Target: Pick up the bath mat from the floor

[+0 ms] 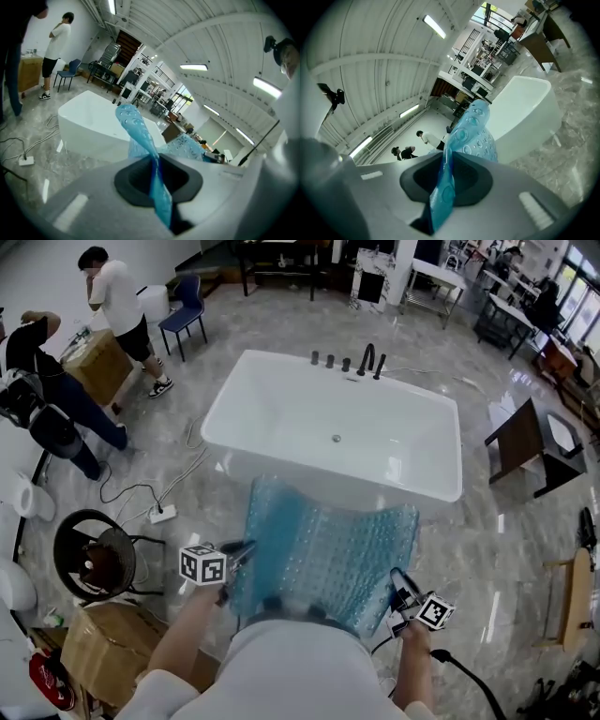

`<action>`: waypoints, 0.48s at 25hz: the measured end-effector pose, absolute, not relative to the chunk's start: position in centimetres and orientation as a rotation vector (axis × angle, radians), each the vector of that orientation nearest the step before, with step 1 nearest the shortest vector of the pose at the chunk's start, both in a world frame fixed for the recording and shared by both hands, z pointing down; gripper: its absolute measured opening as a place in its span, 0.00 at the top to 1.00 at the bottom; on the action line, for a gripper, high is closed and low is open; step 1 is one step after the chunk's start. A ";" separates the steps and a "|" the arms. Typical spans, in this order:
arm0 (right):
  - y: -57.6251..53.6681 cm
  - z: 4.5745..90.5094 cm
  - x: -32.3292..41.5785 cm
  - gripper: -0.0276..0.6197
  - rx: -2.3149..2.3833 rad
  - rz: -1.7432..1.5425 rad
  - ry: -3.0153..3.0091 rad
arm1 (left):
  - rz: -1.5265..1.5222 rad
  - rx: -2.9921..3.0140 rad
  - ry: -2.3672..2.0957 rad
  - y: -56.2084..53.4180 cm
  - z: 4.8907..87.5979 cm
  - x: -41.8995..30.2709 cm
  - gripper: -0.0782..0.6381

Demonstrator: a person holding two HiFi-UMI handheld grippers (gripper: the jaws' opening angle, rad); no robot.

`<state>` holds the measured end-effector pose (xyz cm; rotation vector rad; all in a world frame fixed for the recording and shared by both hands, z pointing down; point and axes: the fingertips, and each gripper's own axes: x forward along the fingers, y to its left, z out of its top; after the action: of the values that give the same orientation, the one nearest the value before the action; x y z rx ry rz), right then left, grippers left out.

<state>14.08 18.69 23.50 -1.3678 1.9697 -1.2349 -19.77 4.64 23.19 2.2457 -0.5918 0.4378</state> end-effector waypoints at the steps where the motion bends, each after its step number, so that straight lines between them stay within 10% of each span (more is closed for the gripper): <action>1: 18.7 23.5 13.8 0.88 -1.374 -1.233 1.968 | 0.432 2.241 -0.590 4.6 23.2 -20.0 0.86; 12: 17.9 23.9 13.5 0.88 -1.431 -1.224 1.985 | 0.439 2.244 -0.594 3.4 22.9 -21.6 0.86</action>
<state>13.46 17.88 23.94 -1.4314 1.9851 -1.2235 -21.62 3.44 22.93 2.2441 -0.5942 0.4391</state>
